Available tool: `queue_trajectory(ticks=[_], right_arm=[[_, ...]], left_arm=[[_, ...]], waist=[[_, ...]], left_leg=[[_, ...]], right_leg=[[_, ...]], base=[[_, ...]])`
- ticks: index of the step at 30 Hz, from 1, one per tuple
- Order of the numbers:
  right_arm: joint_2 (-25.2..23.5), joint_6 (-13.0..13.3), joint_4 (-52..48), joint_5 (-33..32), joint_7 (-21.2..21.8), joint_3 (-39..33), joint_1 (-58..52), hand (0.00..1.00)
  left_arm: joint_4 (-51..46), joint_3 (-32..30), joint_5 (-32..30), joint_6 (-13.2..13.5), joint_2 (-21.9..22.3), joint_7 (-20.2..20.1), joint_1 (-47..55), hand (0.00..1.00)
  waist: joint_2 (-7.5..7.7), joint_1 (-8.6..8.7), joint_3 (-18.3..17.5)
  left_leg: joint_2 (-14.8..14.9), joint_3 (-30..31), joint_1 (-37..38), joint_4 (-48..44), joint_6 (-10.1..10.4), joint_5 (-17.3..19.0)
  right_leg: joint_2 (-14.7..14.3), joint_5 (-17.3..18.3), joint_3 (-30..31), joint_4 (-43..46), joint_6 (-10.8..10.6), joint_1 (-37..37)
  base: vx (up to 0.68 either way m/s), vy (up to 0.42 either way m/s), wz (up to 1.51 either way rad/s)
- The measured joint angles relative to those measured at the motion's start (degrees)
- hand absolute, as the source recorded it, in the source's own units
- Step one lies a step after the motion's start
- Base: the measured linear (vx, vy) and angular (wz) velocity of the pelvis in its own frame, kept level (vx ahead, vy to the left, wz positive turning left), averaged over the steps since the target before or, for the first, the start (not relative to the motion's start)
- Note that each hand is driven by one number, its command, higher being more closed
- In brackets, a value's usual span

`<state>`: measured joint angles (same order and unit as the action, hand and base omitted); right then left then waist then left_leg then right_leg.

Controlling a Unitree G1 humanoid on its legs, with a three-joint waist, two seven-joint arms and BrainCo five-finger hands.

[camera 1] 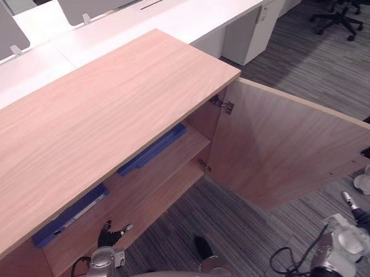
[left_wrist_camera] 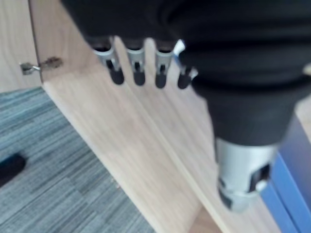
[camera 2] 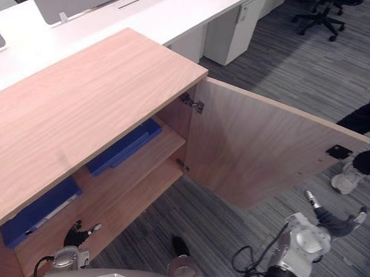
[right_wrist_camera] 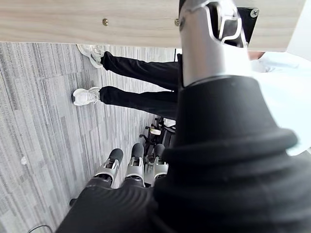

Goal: Walk over to the cabinet, pick up the folder, carry it to the office cabinet, place the folder inside the office cabinet, then close the office cabinet door

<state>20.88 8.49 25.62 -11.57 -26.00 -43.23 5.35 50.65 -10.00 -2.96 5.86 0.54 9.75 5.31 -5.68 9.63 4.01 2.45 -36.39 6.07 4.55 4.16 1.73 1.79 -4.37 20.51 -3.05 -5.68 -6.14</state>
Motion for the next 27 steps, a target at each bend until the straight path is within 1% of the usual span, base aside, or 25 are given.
queue_trajectory(ticks=[2,4,5,7,10,14,16,17,19,21,22,26,27], right_arm=[[4.2,0.0,3.0,-0.6,1.5,1.6,1.4,0.00],[8.4,0.0,5.1,-1.6,4.1,4.1,2.3,0.00],[10.3,0.0,5.7,-1.6,5.2,5.1,2.3,0.00],[13.1,-0.2,8.2,-1.7,7.5,6.5,2.7,0.00],[15.3,-0.3,10.4,-1.9,9.8,9.1,3.9,0.00],[19.8,-0.3,13.6,-2.1,12.7,13.4,4.6,0.00],[21.0,-0.3,13.9,-2.1,13.5,14.1,4.8,0.00],[21.6,-0.3,13.9,-2.1,13.5,15.1,5.2,0.00],[22.4,-0.3,14.0,-2.1,14.4,16.3,6.0,0.00],[22.5,-0.3,14.0,-2.1,15.2,16.4,6.5,0.00],[22.5,-0.3,14.1,-2.1,15.5,17.4,6.6,0.00],[22.5,-0.3,14.6,-2.0,15.6,19.3,7.1,0.00],[22.5,-0.3,15.1,-2.0,15.6,19.8,7.4,0.00]], left_arm=[[0.0,2.1,0.5,0.0,-0.8,-0.1,0.1,0.00],[0.4,4.1,0.5,0.0,-1.9,-0.2,0.6,0.00],[0.8,5.2,0.6,0.0,-2.4,-0.2,0.6,0.00],[1.4,6.6,0.6,0.3,-2.9,-0.4,1.0,0.00],[1.8,8.2,0.5,0.4,-3.6,-0.9,1.2,0.00],[1.9,9.3,0.5,0.9,-4.1,-1.4,1.2,0.00],[1.9,10.3,0.5,1.0,-4.3,-1.5,1.2,0.00],[2.2,10.3,0.5,1.0,-4.3,-1.7,1.2,0.00],[2.4,10.7,0.5,1.1,-4.4,-1.8,1.5,0.00],[2.5,11.3,0.5,1.1,-4.5,-1.9,1.9,0.00],[2.5,11.3,0.4,1.1,-4.5,-1.9,2.3,0.00],[2.4,11.4,0.4,1.2,-4.5,-2.6,2.4,0.00],[2.3,11.4,0.3,1.4,-4.5,-2.6,2.1,0.00]], waist=[[-0.13,0.04,0.2],[-0.71,0.03,0.0],[-1.10,0.24,0.0],[-1.34,0.68,0.1],[-1.29,1.36,0.1],[-1.30,1.44,0.2],[-1.36,1.50,0.3],[-1.41,1.77,0.5],[-1.60,2.28,0.8],[-1.70,2.45,0.8],[-1.71,2.51,0.8],[-1.73,2.61,0.8],[-1.75,2.70,1.0]], left_leg=[[0.0,0.4,-0.1,0.0,0.0,0.0],[0.0,0.5,-0.4,0.0,0.1,0.0],[0.1,0.9,-0.5,0.0,0.1,0.0],[0.2,2.3,-0.9,0.0,0.0,0.0],[0.3,3.1,-0.9,0.0,0.1,0.1],[0.2,3.4,-0.9,0.0,0.2,0.3],[0.2,3.5,-1.0,0.0,0.2,0.3],[0.2,3.6,-1.0,0.0,0.2,0.3],[0.2,3.7,-1.0,0.0,0.2,0.3],[0.3,3.8,-1.0,0.0,0.2,0.3],[0.4,4.1,-1.0,0.0,0.2,0.4],[0.6,5.0,-1.0,0.0,0.5,0.6],[0.9,5.0,-1.3,-1.5,0.5,1.4]], right_leg=[[0.3,0.1,-0.8,-1.1,0.1,0.3],[0.5,0.1,-1.8,-1.9,0.5,0.4],[0.6,-0.1,-2.6,-1.9,0.3,0.4],[0.6,-0.1,-3.5,-1.9,0.2,0.4],[0.5,-0.2,-3.8,-1.9,0.1,0.3],[0.6,-0.2,-4.0,-1.9,0.0,0.2],[0.7,0.0,-4.1,-1.9,-0.2,0.2],[0.9,0.6,-4.9,-1.9,-0.5,0.2],[1.3,0.7,-6.7,-1.9,-0.4,0.1],[1.3,0.5,-7.1,-1.9,-0.5,0.1],[1.1,0.3,-7.1,-1.9,-0.2,0.1],[0.9,-0.2,-7.3,-1.5,-0.1,0.1],[0.9,-0.3,-7.3,-1.5,-0.1,0.3]], base=[[-0.02,-0.054,0.08],[-0.02,-0.074,0.05],[0.00,-0.067,0.12],[0.00,-0.069,0.15],[0.00,-0.048,0.02],[-0.01,-0.032,-0.03],[-0.03,-0.039,0.01],[-0.04,-0.046,0.02],[-0.05,-0.072,0.03],[-0.03,-0.067,0.01],[0.00,-0.047,-0.02],[0.00,-0.043,-0.02],[-0.02,-0.048,-0.09]])
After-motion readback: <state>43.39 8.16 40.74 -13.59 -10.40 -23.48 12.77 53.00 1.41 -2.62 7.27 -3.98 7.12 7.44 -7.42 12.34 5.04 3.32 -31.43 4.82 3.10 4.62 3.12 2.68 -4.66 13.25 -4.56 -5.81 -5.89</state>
